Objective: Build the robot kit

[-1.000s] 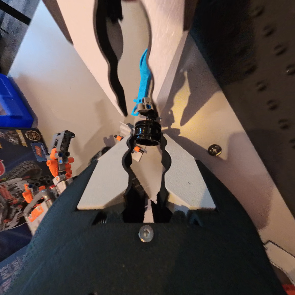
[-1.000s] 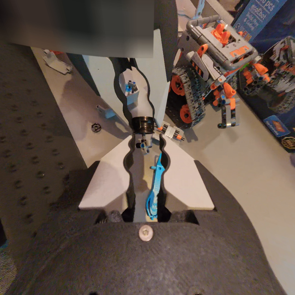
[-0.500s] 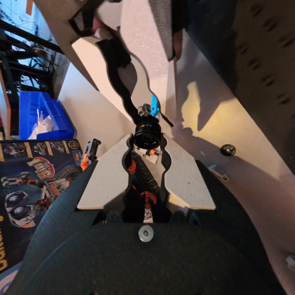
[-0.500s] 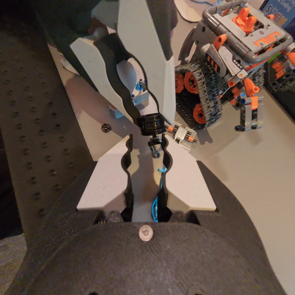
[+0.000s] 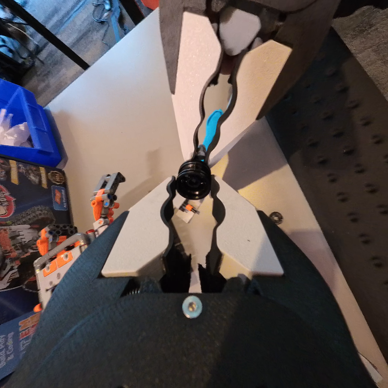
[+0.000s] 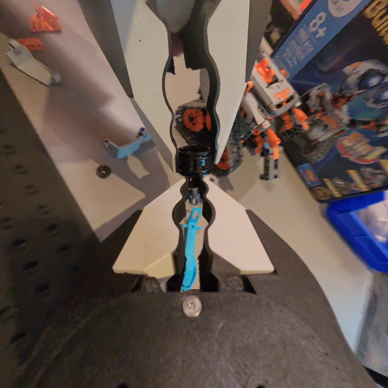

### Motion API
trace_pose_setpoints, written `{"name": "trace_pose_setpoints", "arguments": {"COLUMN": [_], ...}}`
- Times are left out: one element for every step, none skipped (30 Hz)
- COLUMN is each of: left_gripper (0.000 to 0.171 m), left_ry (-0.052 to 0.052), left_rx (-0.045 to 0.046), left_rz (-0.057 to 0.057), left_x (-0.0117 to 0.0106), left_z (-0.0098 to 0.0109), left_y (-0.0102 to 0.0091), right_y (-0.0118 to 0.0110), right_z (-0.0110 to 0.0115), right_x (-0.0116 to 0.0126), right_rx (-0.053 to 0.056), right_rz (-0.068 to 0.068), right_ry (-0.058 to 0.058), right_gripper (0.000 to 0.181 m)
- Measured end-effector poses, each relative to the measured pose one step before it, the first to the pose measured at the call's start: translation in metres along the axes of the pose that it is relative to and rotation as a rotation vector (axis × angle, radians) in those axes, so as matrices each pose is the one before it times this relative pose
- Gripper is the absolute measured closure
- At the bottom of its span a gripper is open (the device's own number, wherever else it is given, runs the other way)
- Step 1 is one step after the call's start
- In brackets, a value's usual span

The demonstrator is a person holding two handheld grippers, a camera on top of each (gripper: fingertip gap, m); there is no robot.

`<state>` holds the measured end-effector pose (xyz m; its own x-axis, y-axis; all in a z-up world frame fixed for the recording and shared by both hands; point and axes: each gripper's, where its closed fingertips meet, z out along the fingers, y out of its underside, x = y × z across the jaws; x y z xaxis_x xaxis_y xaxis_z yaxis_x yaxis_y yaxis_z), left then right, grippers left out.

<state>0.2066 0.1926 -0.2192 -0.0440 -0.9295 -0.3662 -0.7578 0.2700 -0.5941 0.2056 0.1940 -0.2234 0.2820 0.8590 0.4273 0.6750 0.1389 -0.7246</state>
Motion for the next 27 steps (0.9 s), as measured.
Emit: {"name": "trace_pose_setpoints", "arguments": {"left_gripper": [0.141,0.141,0.141,0.141,0.141,0.141,0.141,0.142,0.142,0.142,0.142,0.142,0.142,0.142,0.142,0.142,0.142,0.142,0.142,0.142,0.142,0.142,0.143,0.142,0.142,0.142,0.142], "left_ry": [0.0175,-0.0132,0.0058,-0.0053,-0.0219,-0.0079,-0.0132,-0.015,-0.0093,-0.0159,0.0089,0.018,0.0231,0.0343,0.0332,0.0229,0.0113,0.028,0.0218,-0.0156,-0.0219,-0.0383,-0.0342,-0.0329,-0.0517,-0.0565,-0.0338], "left_rx": [0.00962,0.01801,-0.00254,-0.0102,-0.00774,-0.0155,-0.01323,-0.01584,-0.01499,-0.00912,-0.00907,-0.00159,0.00576,0.00909,0.00381,-0.00079,0.00368,0.01073,0.01749,0.00919,-0.01306,-0.00564,0.00319,0.00728,-0.00251,-0.01683,-0.01463], "left_rz": [-0.0117,-0.0004,0.0048,0.0003,0.013,0.0084,0.0009,0.006,0.0028,0.0033,-0.0043,-0.0068,-0.007,-0.0226,-0.0267,-0.0116,-0.0114,-0.0314,-0.032,-0.0048,0.012,0.036,0.0251,0.0205,0.058,0.0796,0.0433], "left_x": [0.00231,-0.00193,0.00103,-0.00006,-0.00152,0.00083,0.00046,0.00127,0.00245,0.00091,0.00315,0.0031,0.00322,0.00353,0.00254,0.00179,0.00018,0.00139,0.00132,-0.00061,0.00047,-0.00051,-0.0005,-0.00022,-0.00093,0.00063,0.00157], "left_z": [-0.00072,-0.00134,-0.00002,0.00096,0.0009,0.00194,0.00238,0.00315,0.00375,0.00322,0.00314,0.00254,0.00244,0.00284,0.00241,0.0023,0.0015,0.00107,0.00196,0.00266,0.00256,0.00074,-0.0004,-0.00154,-0.00151,-0.00026,0.00043], "left_y": [-0.00116,-0.0029,-0.00047,0.00088,0.00116,0.00296,0.00271,0.00326,0.00351,0.00267,0.00362,0.00283,0.00249,0.00251,0.00227,0.00214,0.00116,0.00095,0.00065,0.00034,0.00121,-0.00112,-0.00223,-0.00265,-0.00193,-0.00049,0.00017], "right_y": [-0.001,-0.00166,0.00022,0.00095,0.00119,0.00226,0.00306,0.00359,0.00403,0.00336,0.00334,0.00265,0.00229,0.00225,0.00196,0.00166,0.00119,0.00073,0.00144,0.00252,0.00205,0.00091,-0.00024,-0.00134,-0.00094,-0.00012,0.00047], "right_z": [-0.00157,-0.00161,-0.00007,0.00074,0.00136,0.0019,0.00255,0.00283,0.00275,0.00272,0.00265,0.00214,0.00183,0.00214,0.00214,0.00176,0.00155,0.00113,0.00084,0.00103,0.00102,-0.00076,-0.0016,-0.0021,-0.00143,-0.00019,0.00028], "right_x": [-0.0017,0.00145,-0.00078,0.00058,0.00126,-0.00038,-0.00054,-0.00159,-0.00208,-0.00163,-0.0034,-0.00373,-0.00394,-0.00422,-0.00358,-0.00239,-0.00111,-0.00218,-0.00161,-0.00057,-0.00091,0.00064,0.00086,0.00082,0.001,-0.00078,-0.0012], "right_rx": [0.0281,0.0337,0.0118,-0.0033,-0.0108,-0.0181,-0.0199,-0.0214,-0.0166,-0.0097,-0.0125,-0.0145,-0.0067,0.002,0.0001,-0.0044,-0.0007,0.0066,0.0088,0.0049,0.006,0.0129,0.0206,0.0323,0.0267,0.018,0.0043], "right_rz": [0.0363,0.0193,0.0193,-0.0017,-0.0256,-0.0236,-0.0196,-0.0216,-0.0252,-0.0193,-0.0241,-0.0344,-0.032,-0.0141,-0.0213,-0.0231,-0.0178,-0.0028,0.0221,0.0168,0.0262,0.0226,0.0374,0.0485,0.0357,0.0446,0.0148], "right_ry": [-0.0385,-0.0117,-0.0188,0.0078,0.029,0.0199,0.0196,0.0116,0.0033,0.0066,-0.0002,0.0041,-0.0033,-0.0175,-0.0104,-0.0006,0.0061,-0.0088,-0.0195,-0.009,-0.0114,-0.0042,-0.0131,-0.0216,-0.0154,-0.0318,-0.0194], "right_gripper": [0.176,0.176,0.176,0.176,0.176,0.176,0.176,0.176,0.176,0.176,0.176,0.176,0.176,0.176,0.176,0.176,0.176,0.176,0.175,0.176,0.176,0.176,0.176,0.177,0.176,0.177,0.177]}}
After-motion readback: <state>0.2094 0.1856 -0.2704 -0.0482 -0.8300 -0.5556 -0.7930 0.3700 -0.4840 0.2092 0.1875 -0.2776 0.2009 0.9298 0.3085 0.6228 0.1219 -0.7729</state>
